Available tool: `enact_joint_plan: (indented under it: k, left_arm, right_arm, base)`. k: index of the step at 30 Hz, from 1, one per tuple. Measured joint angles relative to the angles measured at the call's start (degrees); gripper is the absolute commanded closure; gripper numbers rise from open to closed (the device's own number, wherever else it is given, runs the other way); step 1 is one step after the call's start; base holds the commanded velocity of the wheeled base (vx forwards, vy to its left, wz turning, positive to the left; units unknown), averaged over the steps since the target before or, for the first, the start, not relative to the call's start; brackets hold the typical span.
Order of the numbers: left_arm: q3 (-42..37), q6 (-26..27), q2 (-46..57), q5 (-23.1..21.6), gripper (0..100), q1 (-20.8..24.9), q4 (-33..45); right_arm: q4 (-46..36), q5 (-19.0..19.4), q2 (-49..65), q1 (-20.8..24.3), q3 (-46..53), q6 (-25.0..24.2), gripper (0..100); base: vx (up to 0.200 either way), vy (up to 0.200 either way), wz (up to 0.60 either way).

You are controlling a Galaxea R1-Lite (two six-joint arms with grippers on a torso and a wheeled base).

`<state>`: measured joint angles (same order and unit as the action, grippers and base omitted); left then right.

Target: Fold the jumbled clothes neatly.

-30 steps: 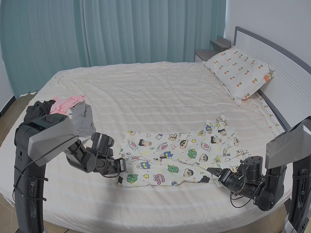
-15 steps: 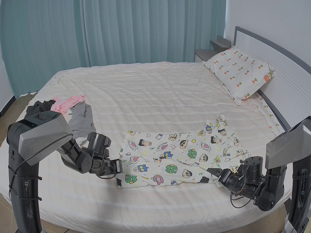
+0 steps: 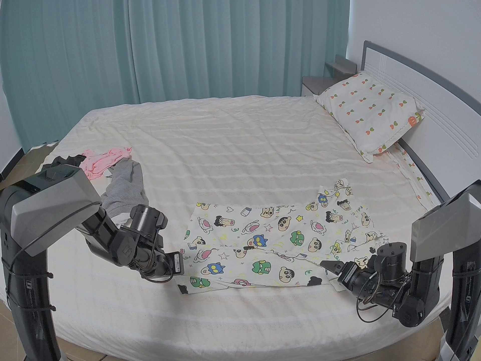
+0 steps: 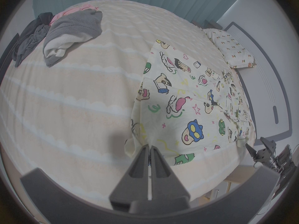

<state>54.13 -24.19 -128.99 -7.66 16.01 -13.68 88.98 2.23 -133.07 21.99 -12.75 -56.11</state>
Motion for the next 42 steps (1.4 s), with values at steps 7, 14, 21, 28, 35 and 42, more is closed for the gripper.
enact_joint_plan:
  k: [7, 14, 21, 28, 35, 42]
  left_arm:
    - [-0.9, 0.2, 1.8, 0.0, 100, 0.9, 3.4]
    - [-0.6, 1.4, 3.1, 0.0, 100, 1.2, 11.0]
    - [1.7, 2.4, 3.7, 0.2, 100, 1.1, 12.7]
    - [2.0, 2.5, 2.8, 0.3, 100, 1.6, 11.9]
    - [2.2, 2.2, 1.6, 2.2, 0, 1.8, 11.8]
    - [2.4, -2.4, 1.5, 1.5, 0, 1.8, 11.8]
  right_arm:
    - [0.0, -0.1, 0.1, -0.3, -0.1, 0.0, 0]
    - [0.0, 0.0, 0.1, -0.3, -0.1, 0.0, 0]
    - [0.0, 0.0, 0.1, -0.2, -0.1, 0.0, 0]
    - [0.0, -0.1, 0.1, -0.1, -0.1, 0.0, 0]
    - [0.0, 0.0, 0.1, -0.1, -0.1, 0.0, 0]
    - [0.0, -0.1, 0.1, 0.0, 0.0, 0.0, 0]
  base:
    - [0.000, 0.000, 0.00]
    - [0.000, 0.000, 0.00]
    - [0.000, 0.000, 0.00]
    - [0.000, 0.000, 0.00]
    - [0.000, 0.000, 0.00]
    - [0.000, 0.000, 0.00]
